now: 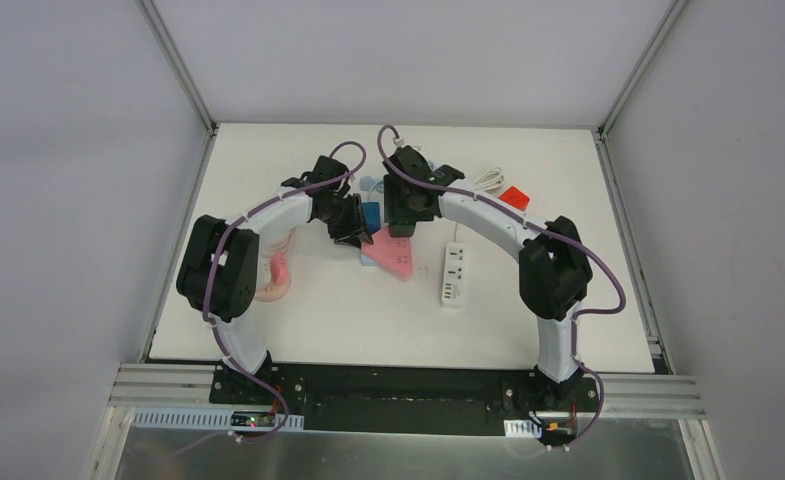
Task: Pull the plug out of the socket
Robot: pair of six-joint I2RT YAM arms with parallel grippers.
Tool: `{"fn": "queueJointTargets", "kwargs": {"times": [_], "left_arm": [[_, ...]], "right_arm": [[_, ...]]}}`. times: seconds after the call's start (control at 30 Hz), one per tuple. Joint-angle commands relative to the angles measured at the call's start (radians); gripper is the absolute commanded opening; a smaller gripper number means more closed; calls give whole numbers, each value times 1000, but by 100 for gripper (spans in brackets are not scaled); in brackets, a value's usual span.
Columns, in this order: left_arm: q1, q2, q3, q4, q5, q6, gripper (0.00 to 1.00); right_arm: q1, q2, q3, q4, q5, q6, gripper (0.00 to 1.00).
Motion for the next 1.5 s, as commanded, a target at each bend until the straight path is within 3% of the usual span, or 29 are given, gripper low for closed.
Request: {"fn": "queueJointTargets", "kwargs": {"times": [0.0,0.3,0.37,0.53,0.63,0.7,0.9,1.0,1.07,1.3,1.47], "left_arm": [[-18,110,-82,-136,-198,69,20],[-18,111,-80,-142,-200,70,19],[-18,111,-79,-144,-200,70,19],[-18,111,-80,-147,-200,72,19],[-18,114,-79,-150,-200,74,19],[-18,116,-78,-153,-200,75,19],[-18,122,-78,-153,-197,80,19],[-18,123,-77,-154,-196,81,19],[-18,124,-76,-155,-197,82,19],[-18,128,-72,-157,-194,87,19],[-18,130,-72,-158,-192,90,19]], "right_arm": [[53,-23,69,21,26,-33,0],[-52,-99,12,151,-392,110,0],[-38,-91,21,138,-354,95,0],[47,-47,102,15,-34,-36,0],[52,-44,109,-6,35,-53,0],[46,-57,109,0,15,-48,0],[-44,-126,49,138,-335,70,0],[-49,-102,63,125,-376,78,0],[-37,-80,78,91,-325,70,0],[49,-17,95,10,63,-82,0],[52,0,98,-5,135,-104,0]]}}
